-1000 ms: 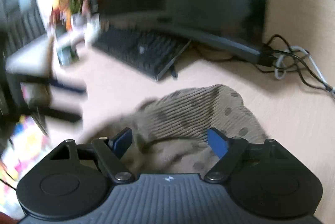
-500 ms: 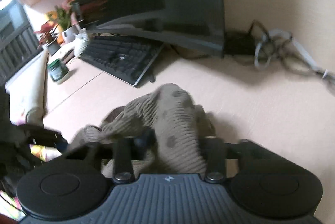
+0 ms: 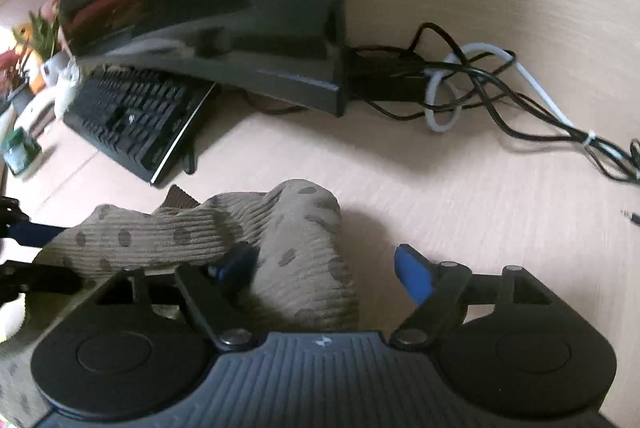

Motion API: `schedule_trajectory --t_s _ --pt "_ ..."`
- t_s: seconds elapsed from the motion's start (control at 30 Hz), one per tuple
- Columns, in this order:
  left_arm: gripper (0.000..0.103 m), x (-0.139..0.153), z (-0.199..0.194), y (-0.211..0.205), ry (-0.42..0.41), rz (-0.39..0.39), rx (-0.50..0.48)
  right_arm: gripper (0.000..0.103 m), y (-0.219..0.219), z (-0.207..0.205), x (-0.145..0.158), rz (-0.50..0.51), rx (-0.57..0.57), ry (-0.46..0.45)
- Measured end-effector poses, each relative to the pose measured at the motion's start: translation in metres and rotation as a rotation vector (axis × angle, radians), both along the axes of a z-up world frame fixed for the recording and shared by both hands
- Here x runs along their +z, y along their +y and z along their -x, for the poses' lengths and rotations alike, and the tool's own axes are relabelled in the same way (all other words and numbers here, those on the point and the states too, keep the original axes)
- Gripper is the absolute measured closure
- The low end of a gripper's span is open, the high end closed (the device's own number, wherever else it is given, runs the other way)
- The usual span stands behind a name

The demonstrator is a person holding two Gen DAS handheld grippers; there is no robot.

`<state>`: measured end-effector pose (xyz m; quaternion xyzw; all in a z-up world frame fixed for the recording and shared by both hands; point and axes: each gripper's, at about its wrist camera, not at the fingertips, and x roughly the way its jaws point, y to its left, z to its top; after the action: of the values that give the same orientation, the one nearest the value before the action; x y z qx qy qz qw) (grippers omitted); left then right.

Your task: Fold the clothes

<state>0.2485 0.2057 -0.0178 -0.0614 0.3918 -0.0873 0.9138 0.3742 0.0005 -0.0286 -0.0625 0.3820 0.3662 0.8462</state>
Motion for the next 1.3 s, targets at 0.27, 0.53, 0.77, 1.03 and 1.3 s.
schedule_trajectory --t_s 0.27,0.53,0.77,1.03,1.3 --pt "0.007 0.000 -0.035 0.004 -0.015 0.105 -0.156 0.000 -0.051 0.034 0.024 -0.178 -0.181 0.069" --pt "0.006 -0.016 -0.075 0.012 0.024 0.221 -0.265 0.000 -0.102 0.073 0.012 -0.264 -0.398 0.268" --pt "0.004 -0.038 -0.082 0.018 0.066 0.293 -0.282 0.000 -0.094 0.068 -0.004 -0.305 -0.420 0.439" --pt "0.005 -0.041 -0.034 0.023 0.060 0.348 -0.153 0.000 -0.058 0.036 -0.014 -0.280 -0.302 0.508" --pt "0.004 -0.038 0.030 0.002 0.081 0.409 0.082 0.000 -0.001 -0.005 -0.011 -0.200 -0.108 0.420"
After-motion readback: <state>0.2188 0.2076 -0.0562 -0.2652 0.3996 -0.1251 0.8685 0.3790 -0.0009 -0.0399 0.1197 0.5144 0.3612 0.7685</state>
